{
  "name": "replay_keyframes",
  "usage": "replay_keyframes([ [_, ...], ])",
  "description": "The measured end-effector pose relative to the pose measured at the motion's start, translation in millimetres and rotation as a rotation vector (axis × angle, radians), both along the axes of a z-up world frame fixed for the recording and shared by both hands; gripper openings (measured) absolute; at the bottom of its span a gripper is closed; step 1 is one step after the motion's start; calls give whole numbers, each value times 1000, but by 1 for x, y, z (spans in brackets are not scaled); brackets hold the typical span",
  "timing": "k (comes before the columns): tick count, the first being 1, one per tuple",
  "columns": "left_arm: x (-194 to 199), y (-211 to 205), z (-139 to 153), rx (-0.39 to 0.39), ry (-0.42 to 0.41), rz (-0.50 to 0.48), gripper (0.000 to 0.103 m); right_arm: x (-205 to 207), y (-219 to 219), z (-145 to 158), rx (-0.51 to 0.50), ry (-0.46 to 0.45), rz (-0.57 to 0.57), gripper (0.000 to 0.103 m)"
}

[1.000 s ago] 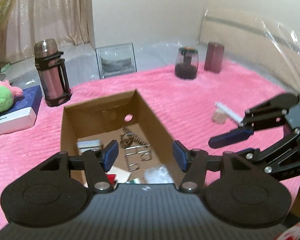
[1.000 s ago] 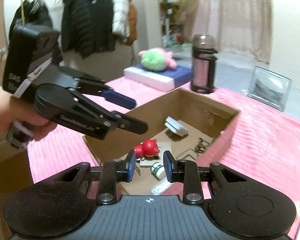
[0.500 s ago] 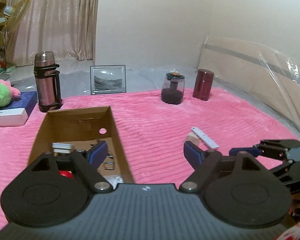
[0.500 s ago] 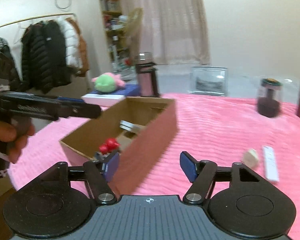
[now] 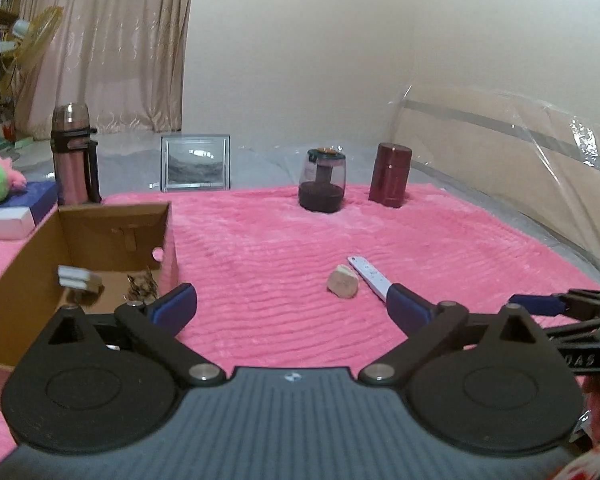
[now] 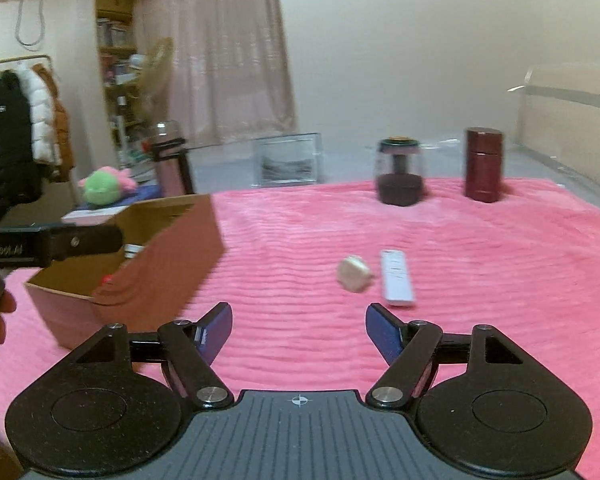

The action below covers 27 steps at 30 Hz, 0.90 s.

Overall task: Organize rigid objects
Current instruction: 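Move both tools out of the box toward the plug and remote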

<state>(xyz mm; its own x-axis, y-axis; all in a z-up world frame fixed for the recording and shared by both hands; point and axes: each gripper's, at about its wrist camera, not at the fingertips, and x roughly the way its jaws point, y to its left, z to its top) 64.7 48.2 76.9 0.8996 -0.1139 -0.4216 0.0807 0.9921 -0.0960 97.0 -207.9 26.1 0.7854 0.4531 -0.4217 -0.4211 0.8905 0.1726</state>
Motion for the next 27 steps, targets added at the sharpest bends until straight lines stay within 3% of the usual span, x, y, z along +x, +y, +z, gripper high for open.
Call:
replay_keyframes([
  [14,40,-51,-37,32,42,-34,102,23,-42,-19,-5,60,-110,71],
  [27,118,-66,-74,28,77,-13,102,91,-48,-43,15,94,-122,71],
])
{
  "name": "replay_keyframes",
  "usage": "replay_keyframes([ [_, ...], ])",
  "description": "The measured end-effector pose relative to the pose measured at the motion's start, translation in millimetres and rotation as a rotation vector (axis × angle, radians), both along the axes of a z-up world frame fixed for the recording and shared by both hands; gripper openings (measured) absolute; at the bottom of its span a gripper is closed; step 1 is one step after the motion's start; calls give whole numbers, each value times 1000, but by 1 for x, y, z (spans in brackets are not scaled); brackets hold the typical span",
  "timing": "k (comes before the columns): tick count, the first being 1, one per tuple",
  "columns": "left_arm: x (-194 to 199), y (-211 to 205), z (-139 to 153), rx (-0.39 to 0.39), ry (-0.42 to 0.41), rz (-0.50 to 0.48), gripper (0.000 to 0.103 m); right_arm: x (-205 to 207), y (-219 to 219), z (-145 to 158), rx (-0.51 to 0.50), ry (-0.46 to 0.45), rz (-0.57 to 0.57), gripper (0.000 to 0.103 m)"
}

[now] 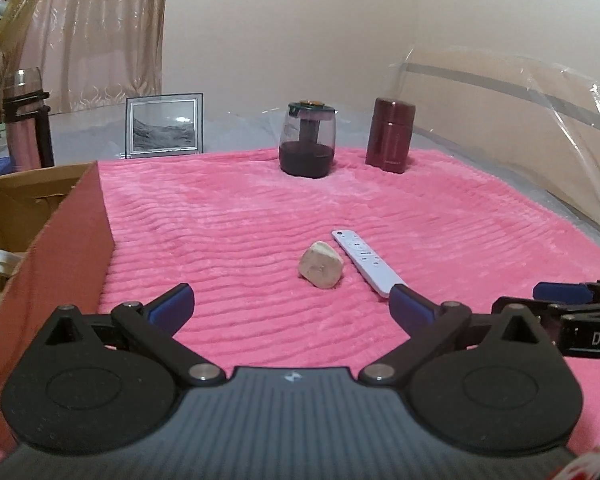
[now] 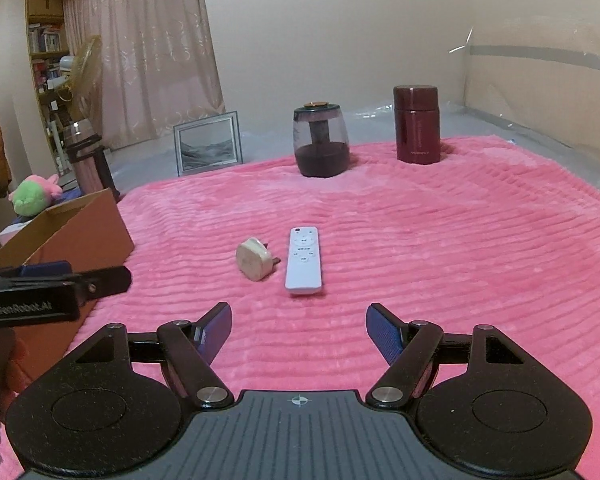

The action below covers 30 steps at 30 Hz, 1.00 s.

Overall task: Organize rigid objects
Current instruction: 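Move both tools out of the box toward the plug and remote, then grasp the white remote control with the right tool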

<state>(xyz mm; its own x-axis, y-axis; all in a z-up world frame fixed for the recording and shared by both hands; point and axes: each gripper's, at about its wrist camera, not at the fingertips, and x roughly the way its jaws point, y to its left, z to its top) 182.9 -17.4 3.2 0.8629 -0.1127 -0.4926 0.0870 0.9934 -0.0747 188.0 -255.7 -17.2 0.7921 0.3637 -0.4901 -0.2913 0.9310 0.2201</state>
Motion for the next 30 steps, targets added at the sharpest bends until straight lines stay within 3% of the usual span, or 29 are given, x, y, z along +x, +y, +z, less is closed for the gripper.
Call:
replay_keyframes([
  [11,74,-3,-33,31,34,11,102,72,15,-22,-12,2,3,71],
  [21,115,1,-50,76,46,-39,102,132,28,-48,-16,39,29,71],
  [23,122,2,-54,79,55,-45,102,143,33,-53,-25,53,42,69],
  [30,133,3,-62,86,62,-50,102,173,45,-70,-32,104,58,50],
])
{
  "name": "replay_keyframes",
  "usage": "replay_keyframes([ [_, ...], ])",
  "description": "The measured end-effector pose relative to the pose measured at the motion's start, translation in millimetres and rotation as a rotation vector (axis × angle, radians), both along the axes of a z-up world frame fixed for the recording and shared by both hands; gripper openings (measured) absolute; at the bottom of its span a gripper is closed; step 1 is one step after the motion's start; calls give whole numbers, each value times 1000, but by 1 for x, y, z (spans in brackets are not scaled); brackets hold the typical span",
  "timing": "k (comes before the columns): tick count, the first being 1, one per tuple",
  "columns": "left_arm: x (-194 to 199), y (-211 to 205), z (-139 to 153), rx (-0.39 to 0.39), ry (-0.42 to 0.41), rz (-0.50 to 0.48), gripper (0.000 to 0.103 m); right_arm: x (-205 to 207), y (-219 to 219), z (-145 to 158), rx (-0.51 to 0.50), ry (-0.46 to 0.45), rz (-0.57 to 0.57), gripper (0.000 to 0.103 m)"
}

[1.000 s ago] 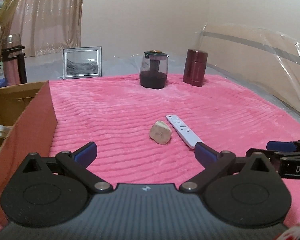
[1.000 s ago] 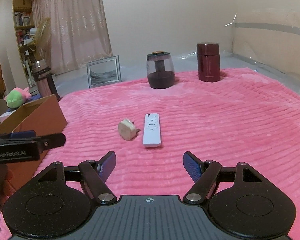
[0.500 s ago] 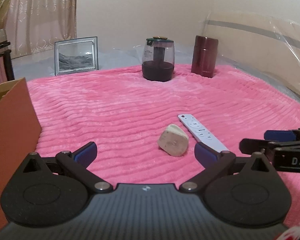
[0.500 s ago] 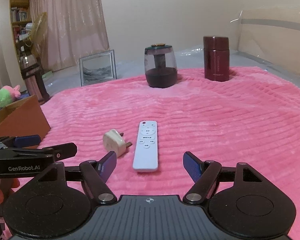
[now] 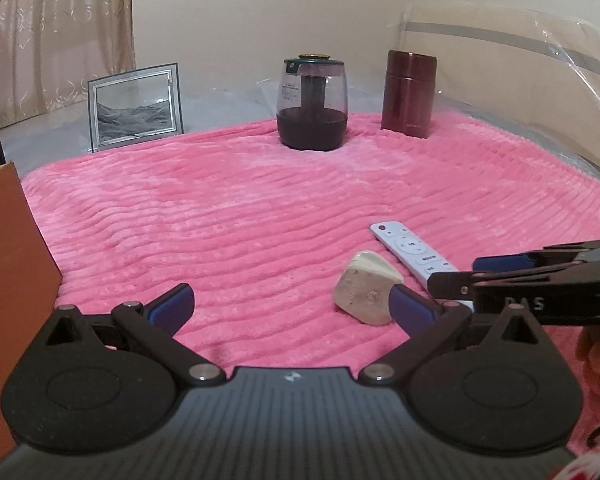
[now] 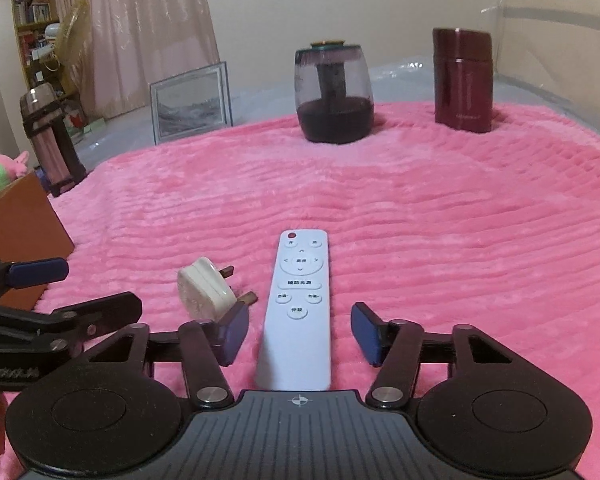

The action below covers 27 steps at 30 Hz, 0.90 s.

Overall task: Organize rigid objects
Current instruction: 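Grasp the white remote control with the right tool, then grasp the beige plug adapter with the left tool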

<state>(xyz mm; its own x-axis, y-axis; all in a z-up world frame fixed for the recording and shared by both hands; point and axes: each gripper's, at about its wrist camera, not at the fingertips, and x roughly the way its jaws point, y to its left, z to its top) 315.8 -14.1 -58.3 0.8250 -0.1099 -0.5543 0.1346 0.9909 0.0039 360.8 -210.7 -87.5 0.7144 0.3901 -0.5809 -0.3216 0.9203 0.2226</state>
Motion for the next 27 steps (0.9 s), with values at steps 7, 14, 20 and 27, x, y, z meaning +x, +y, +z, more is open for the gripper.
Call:
replay_keyframes([
  [7,5,2,-4,-3,10,-7,102,17,9,-10,-36,30,6,45],
  [14,6,0,-7,4,17,-20,102,19,12,-12,-61,26,15,37],
  [20,7,-2,-6,0,26,-44,101,16,10,-8,-73,12,14,36],
  [27,12,-17,-5,10,38,-95,100,6,-7,-2,-102,-19,-19,36],
])
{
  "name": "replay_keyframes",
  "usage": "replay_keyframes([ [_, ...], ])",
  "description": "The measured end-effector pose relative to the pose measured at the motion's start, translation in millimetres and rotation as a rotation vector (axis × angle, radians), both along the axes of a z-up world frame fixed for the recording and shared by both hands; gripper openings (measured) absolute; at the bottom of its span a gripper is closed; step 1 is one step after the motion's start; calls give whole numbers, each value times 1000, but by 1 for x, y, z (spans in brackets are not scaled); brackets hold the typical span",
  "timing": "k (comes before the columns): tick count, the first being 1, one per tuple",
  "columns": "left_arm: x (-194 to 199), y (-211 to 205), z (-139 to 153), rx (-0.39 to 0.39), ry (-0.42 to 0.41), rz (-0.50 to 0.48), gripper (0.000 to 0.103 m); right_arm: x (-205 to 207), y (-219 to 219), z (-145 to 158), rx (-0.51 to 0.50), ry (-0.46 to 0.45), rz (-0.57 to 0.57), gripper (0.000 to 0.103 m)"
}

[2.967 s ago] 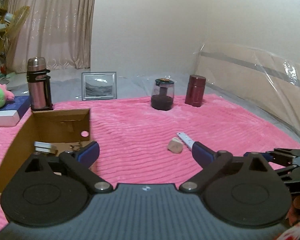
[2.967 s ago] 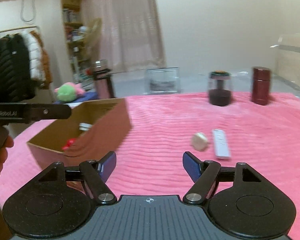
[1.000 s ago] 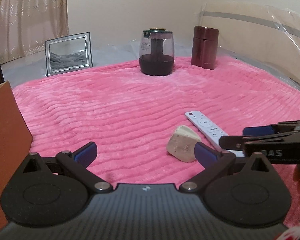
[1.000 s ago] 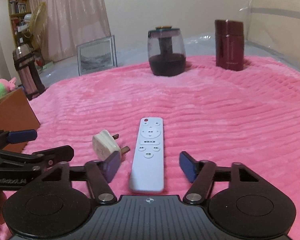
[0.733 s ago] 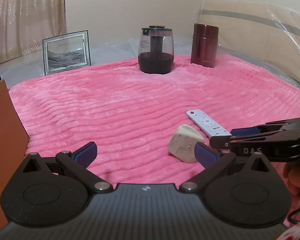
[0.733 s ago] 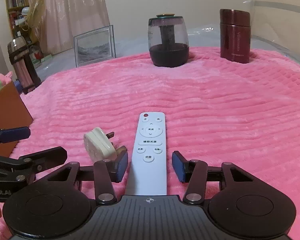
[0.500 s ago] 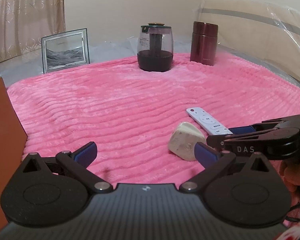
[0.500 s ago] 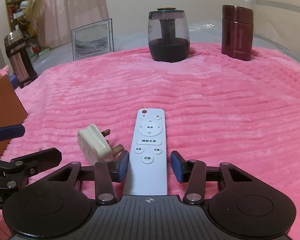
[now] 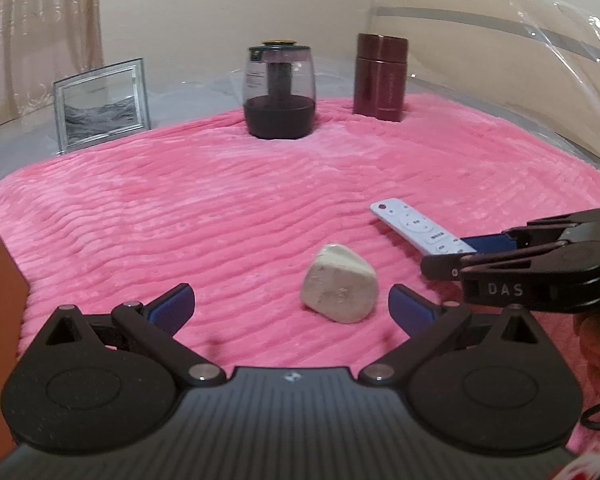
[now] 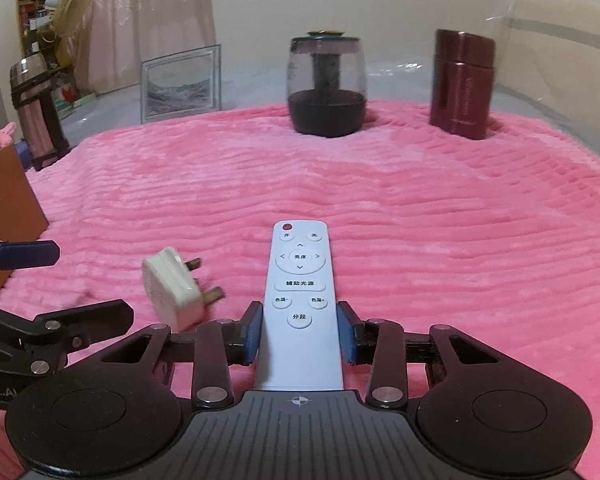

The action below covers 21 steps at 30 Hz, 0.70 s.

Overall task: Organize rigid objects
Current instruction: 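Grasp the beige plug adapter with the left tool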

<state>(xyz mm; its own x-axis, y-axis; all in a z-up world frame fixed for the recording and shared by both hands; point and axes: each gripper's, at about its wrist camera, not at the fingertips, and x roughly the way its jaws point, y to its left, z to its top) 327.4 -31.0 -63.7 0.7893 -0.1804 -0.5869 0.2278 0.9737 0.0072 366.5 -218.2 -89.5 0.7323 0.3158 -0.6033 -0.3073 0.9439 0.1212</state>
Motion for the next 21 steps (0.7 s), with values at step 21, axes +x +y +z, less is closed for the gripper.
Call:
replay_keyframes([
  [21,28,-35,-23,86,3,-138,68,-10,-38,-3,34,7,-83,35],
])
